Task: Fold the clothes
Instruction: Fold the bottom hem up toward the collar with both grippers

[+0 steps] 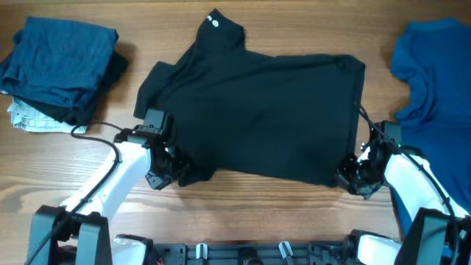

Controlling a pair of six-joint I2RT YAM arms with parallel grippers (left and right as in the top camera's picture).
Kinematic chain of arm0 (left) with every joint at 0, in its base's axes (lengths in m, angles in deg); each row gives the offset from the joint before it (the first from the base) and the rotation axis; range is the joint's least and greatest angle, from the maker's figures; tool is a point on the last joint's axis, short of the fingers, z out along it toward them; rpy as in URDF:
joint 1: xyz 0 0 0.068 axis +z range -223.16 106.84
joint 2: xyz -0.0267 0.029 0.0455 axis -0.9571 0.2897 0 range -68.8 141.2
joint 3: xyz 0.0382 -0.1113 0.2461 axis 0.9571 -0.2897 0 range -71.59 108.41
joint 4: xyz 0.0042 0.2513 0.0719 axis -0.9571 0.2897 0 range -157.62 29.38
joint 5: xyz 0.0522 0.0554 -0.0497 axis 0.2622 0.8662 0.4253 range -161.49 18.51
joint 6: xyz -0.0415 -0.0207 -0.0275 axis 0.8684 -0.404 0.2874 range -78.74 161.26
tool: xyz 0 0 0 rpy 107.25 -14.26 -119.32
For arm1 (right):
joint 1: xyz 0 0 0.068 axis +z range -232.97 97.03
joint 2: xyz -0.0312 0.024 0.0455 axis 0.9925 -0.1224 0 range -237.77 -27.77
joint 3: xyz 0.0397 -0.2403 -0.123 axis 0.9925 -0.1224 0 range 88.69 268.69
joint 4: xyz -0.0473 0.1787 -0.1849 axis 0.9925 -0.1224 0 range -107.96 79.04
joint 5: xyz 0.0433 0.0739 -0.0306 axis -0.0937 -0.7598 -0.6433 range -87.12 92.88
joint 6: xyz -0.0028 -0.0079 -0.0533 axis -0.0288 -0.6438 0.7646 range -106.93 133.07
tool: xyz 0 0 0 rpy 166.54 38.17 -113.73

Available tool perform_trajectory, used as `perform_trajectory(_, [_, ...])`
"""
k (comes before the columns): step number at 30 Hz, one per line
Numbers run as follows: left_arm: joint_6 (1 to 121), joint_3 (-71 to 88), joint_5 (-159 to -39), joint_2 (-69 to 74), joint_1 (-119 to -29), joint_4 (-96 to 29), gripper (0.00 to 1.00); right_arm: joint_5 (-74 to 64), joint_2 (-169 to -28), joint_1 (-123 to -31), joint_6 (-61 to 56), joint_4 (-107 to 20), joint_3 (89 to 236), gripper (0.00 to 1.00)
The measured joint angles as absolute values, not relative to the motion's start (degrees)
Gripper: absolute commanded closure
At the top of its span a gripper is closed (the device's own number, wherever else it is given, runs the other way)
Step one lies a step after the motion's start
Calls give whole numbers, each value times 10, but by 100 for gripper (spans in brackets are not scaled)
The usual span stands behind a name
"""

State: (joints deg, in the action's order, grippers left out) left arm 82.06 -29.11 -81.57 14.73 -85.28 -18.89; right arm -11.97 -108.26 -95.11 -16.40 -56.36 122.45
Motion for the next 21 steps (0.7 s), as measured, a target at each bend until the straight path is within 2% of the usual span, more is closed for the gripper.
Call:
perform_trajectory(8, [820, -180, -772, 84, -853, 9, 96, -110, -1088, -951, -122, -703, 1380, 96])
perform_trajectory(13, [796, -115, -739, 85, -853, 25, 94, -85, -1088, -951, -108, -723, 1443, 96])
perform_trajectory(15, [771, -76, -719, 86, -853, 25, 96, -79, -1088, -951, -108, -722, 1457, 96])
perform_trajectory(21, [728, -3, -691, 133, -853, -41, 96, -75, -1091, -951, -107, -664, 1464, 96])
